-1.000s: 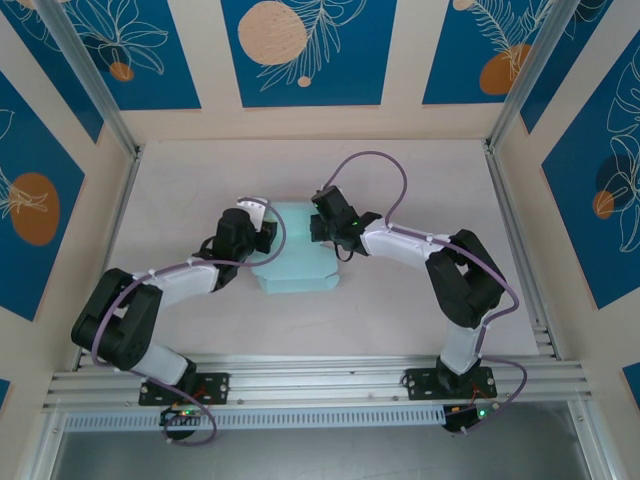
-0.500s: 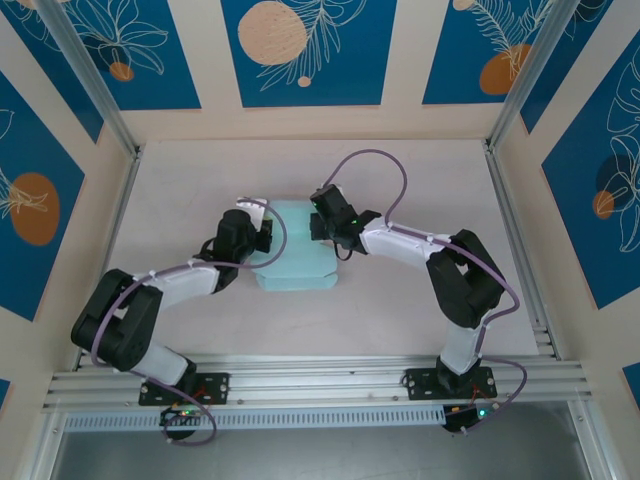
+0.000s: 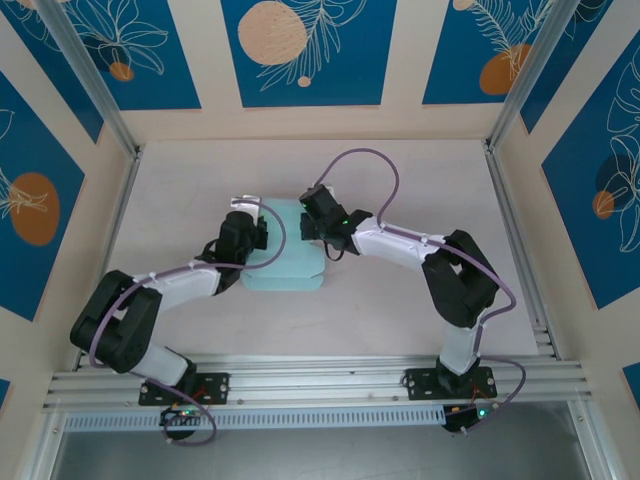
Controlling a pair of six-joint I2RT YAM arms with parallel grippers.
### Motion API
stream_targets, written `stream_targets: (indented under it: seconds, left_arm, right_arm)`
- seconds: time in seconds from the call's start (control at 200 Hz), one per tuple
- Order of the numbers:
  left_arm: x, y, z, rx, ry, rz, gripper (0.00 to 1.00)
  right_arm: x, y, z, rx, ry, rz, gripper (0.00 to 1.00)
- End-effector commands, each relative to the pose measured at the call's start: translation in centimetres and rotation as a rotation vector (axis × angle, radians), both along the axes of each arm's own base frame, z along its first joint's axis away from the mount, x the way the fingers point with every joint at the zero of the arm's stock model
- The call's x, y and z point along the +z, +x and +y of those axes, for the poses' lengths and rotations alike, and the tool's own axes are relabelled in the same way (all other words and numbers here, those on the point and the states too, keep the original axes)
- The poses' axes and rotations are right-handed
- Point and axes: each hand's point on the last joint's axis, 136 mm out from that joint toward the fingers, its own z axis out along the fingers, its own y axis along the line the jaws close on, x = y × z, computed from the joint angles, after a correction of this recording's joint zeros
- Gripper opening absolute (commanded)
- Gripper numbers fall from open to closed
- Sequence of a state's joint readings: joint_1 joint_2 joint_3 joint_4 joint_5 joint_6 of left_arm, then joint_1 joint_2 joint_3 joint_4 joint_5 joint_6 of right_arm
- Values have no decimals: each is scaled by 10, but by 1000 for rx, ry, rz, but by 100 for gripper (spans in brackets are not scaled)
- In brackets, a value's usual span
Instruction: Fold the paper box
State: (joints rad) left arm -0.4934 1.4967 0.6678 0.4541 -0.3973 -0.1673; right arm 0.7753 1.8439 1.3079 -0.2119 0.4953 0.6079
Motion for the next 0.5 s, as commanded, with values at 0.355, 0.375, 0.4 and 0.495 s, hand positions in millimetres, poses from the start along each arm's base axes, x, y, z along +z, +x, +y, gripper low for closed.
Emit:
stream_targets:
  seconds: [0.355, 0.375, 0.4, 0.495]
  left_arm:
    - [-30, 16, 70, 390, -105, 41, 30]
    - [-30, 17, 64, 359, -129, 42, 30]
    - [-28, 19, 58, 320, -150, 39, 30]
    - [-21, 22, 26, 128, -181, 53, 34]
  right_arm:
    - [-34, -26, 11, -63, -60, 175, 0]
    - [-35, -26, 11, -63, -59, 177, 0]
    - [-34, -25, 12, -61, -60, 177, 0]
    - [-37, -23, 13, -62, -72, 185, 0]
